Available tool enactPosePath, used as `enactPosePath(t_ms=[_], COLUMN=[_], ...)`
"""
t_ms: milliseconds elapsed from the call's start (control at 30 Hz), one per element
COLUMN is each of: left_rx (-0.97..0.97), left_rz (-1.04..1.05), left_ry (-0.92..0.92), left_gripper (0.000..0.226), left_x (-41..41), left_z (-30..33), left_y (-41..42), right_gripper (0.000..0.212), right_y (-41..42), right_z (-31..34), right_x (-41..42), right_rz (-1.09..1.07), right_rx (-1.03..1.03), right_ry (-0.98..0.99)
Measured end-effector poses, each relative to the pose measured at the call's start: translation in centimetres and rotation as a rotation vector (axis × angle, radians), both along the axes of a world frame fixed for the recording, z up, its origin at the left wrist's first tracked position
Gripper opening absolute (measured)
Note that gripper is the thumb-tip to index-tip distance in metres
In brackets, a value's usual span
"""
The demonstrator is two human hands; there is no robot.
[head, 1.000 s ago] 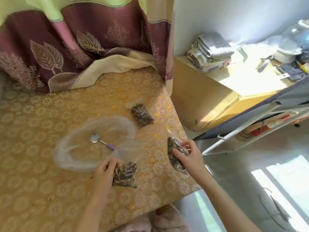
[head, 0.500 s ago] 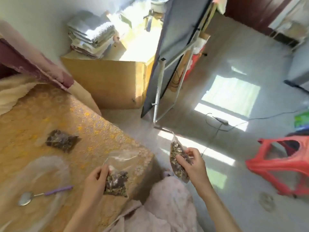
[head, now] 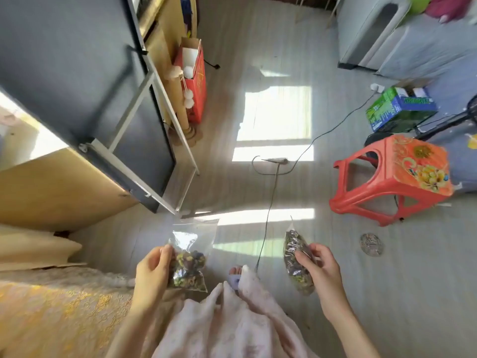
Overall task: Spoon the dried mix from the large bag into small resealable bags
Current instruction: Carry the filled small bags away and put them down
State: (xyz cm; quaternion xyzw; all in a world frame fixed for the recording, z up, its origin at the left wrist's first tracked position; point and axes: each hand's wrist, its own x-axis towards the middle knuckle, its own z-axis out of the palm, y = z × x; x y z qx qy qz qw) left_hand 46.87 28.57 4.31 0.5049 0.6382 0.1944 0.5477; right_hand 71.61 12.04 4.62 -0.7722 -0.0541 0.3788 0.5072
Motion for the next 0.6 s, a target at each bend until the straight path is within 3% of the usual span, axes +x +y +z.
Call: enactPosePath(t_ms=[367,600], left_rx=[-0.047,0.023], left_rz=[-0.053,-0.106], left_ry=[-0.056,0.06], left_gripper=[0.032,0.033], left_x=[10.2,16.3], left_z=[-0.9,-2.9], left_y=[8.0,18.5], right_gripper=[0.017,0.016], right_y=[6.3,16.0], right_z=[-0.5,-1.8], right_x=[9.3,15.3], right_rz=[-0.173,-0.272], right_rx=[0.026,0.067], right_ry=[-0.014,-0.016])
